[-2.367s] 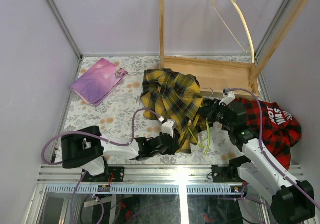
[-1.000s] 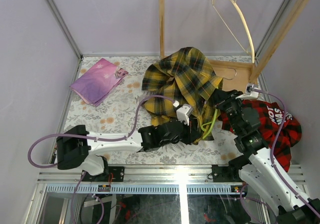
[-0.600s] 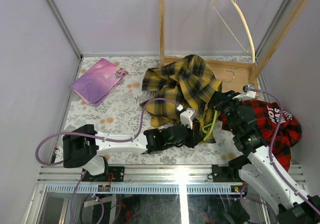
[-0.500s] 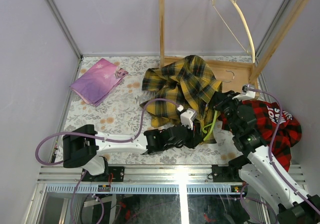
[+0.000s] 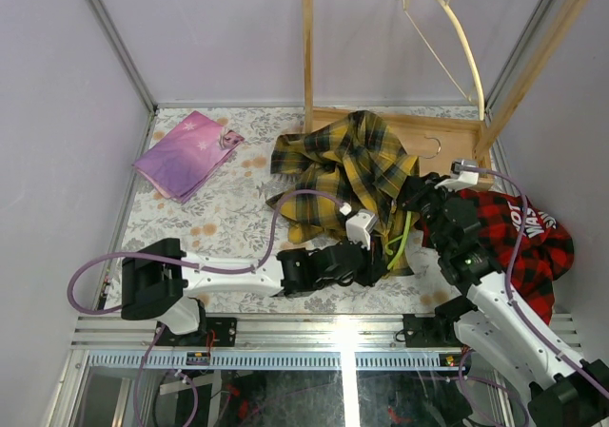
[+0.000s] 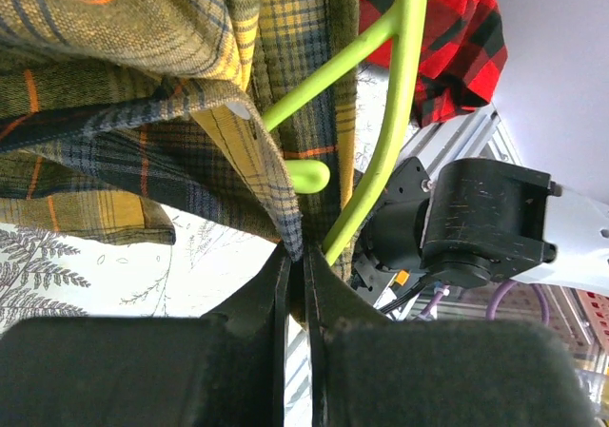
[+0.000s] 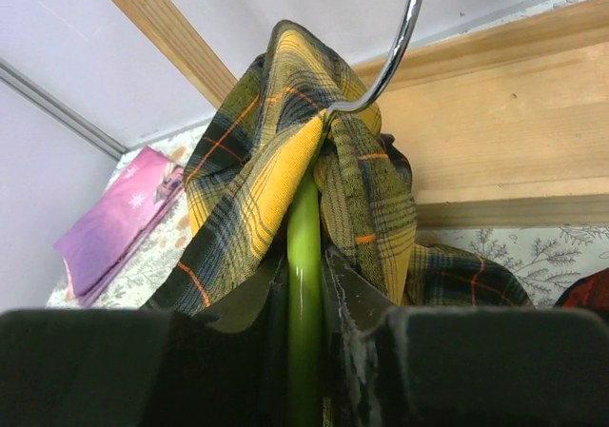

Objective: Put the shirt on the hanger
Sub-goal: Hang the shirt on the hanger.

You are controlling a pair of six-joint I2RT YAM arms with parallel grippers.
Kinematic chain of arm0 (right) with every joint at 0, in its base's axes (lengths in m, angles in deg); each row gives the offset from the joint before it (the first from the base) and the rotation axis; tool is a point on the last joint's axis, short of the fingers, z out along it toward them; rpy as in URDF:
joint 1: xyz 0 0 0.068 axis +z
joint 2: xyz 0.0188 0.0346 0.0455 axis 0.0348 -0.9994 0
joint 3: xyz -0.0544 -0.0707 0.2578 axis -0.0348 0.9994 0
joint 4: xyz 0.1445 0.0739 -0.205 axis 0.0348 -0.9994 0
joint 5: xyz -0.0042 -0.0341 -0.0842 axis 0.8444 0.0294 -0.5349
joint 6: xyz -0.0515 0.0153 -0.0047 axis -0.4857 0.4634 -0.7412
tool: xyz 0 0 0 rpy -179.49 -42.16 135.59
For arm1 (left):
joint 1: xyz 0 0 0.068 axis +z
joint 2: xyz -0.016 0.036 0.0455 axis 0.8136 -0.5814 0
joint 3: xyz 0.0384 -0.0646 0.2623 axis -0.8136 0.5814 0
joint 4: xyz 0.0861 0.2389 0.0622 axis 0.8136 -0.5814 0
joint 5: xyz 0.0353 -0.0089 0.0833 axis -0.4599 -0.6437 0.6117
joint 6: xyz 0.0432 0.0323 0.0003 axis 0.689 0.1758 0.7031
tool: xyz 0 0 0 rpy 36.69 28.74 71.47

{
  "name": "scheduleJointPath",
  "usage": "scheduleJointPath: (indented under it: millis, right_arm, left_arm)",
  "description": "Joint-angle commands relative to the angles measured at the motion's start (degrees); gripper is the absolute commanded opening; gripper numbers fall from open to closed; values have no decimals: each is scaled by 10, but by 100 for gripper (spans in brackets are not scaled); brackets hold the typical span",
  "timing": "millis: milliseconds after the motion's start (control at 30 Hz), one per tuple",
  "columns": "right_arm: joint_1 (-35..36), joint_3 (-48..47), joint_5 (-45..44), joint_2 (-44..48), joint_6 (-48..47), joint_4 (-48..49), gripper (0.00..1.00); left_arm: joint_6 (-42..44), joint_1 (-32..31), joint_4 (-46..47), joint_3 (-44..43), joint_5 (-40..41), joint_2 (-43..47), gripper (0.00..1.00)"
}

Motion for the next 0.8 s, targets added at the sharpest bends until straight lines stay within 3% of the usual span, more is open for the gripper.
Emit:
scheduleJointPath:
  millis: [0,333,767]
  right_arm:
    - [-12,-58,-125,-17,-15,206,0]
    - [-12,-110,-123,-33,-58,222,0]
    - [-13,-100,-138,-66,-98,281,0]
  left_arm:
    - [-17,-80,-55,-15,-138,-25,0]
    - [-55,-89,-21,38,-153,-38,0]
    - [-52,-106,-40,-31,-238,-26,0]
